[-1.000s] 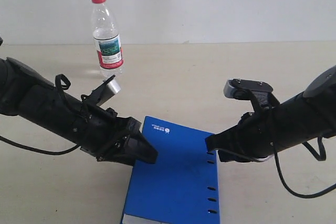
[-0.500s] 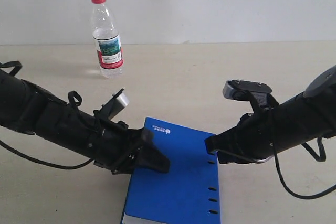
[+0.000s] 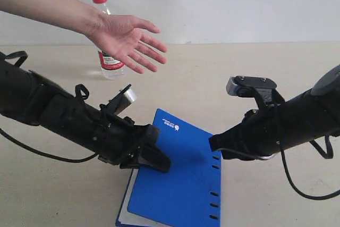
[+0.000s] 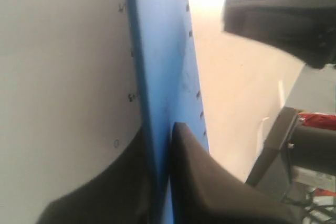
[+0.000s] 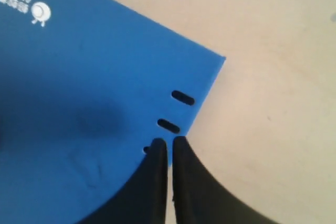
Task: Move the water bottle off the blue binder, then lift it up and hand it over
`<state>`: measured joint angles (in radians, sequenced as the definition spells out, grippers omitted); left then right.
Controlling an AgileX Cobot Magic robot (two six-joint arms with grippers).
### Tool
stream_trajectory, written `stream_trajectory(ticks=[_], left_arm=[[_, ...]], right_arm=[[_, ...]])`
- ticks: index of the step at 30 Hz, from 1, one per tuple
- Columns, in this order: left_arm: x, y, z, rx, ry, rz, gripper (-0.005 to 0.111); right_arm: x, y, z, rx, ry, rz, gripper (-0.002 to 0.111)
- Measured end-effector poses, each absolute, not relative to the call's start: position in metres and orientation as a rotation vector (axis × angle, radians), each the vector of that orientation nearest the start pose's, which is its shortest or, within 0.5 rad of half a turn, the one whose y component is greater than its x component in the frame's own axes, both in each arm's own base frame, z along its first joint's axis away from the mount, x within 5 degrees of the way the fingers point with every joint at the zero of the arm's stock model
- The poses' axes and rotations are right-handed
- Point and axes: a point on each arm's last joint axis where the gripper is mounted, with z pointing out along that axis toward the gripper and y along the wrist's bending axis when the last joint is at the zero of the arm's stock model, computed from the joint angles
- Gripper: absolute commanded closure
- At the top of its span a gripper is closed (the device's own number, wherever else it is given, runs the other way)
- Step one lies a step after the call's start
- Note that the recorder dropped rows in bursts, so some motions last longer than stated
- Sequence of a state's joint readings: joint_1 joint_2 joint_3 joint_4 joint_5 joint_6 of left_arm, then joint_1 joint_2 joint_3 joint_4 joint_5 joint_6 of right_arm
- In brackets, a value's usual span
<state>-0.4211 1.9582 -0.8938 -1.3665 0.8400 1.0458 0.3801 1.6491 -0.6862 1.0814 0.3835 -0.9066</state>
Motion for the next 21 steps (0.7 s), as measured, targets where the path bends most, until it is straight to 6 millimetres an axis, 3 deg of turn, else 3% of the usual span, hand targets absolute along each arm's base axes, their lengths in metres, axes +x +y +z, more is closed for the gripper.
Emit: stream_trajectory(ticks=[2, 5, 11, 16, 21], left_arm=[[0.269, -0.194, 0.125, 0.561, 2.744, -1.236, 0.102], [0.27, -0.197, 0.14, 0.643, 2.723, -1.15, 0.102], [0.272, -0.196, 0.17, 0.678, 2.623, -1.094, 0.102], [0.272, -0.195, 0.184, 0.659, 2.569, -1.121, 0.102], [0.273, -0.196, 0.197, 0.654, 2.481, -1.157, 0.102]], right_arm=[[0.249, 0.13, 0.16, -0.438, 2.588, 0.603, 0.106], [0.247, 0.128, 0.179, -0.445, 2.505, 0.585, 0.092], [0.237, 0.127, 0.209, -0.449, 2.413, 0.632, 0.038], [0.227, 0.131, 0.214, -0.51, 2.437, 0.731, 0.037], [0.227, 0.127, 0.211, -0.509, 2.462, 0.672, 0.037]])
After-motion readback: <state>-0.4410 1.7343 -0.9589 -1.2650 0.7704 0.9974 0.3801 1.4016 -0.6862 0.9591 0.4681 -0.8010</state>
